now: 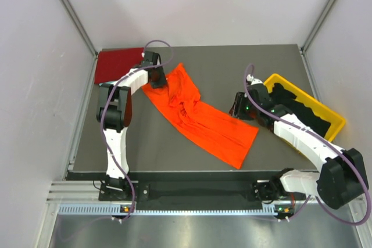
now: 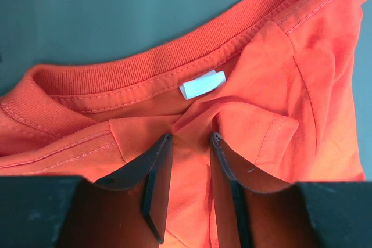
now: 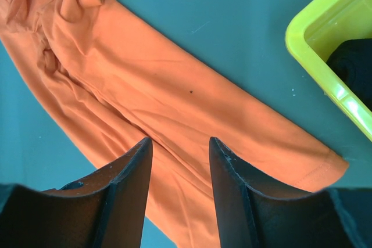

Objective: Fold and stack the t-shirts
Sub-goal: Fold the tshirt

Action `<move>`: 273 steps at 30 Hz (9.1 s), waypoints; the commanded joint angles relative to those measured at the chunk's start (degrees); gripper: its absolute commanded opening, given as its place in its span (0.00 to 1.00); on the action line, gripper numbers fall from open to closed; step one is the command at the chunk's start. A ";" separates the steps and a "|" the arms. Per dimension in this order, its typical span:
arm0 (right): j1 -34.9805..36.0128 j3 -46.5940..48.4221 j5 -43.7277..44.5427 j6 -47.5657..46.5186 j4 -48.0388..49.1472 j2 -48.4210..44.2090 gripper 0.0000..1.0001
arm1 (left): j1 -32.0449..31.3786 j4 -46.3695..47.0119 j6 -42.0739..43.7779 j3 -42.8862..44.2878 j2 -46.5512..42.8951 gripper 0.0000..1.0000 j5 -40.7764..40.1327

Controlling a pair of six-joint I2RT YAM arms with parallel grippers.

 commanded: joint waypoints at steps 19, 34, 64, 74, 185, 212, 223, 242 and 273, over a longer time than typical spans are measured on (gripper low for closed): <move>1.66 0.09 -0.29 0.65 4.38 0.42 0.44 | -0.01 0.84 -1.62 1.90 -3.75 0.00 -0.67; 2.46 0.35 -0.55 1.00 5.35 1.82 0.45 | -0.18 -0.57 -3.91 -4.43 -8.16 0.00 -6.74; 2.98 7.63 -0.99 -2.41 4.91 8.31 0.46 | -0.10 -7.51 1.45 -1.62 -12.55 0.35 -14.56; 3.51 11.25 -3.72 -1.98 6.05 11.49 0.46 | 0.43 -6.64 -1.01 -13.11 -19.41 0.40 -15.53; -2.46 -11.16 -6.44 -5.76 -2.04 8.50 0.39 | -39.11 26.95 -33.53 -64.37 -42.61 0.42 -5.13; 22.31 -28.39 0.32 29.66 4.92 -10.30 0.02 | -39.47 -3.20 -23.60 -60.41 -53.42 0.00 -7.80; 23.99 -26.99 3.57 29.93 -0.44 -12.76 0.27 | -39.65 -6.19 -25.10 -61.74 -57.81 0.35 -8.66; 35.06 -0.37 12.72 19.99 -4.23 5.41 0.31 | -39.21 -0.33 -22.45 -61.02 -61.77 0.38 3.35; 42.01 -2.73 11.05 27.55 3.68 19.14 0.21 | -39.38 3.21 -28.34 -72.28 -67.92 0.28 3.19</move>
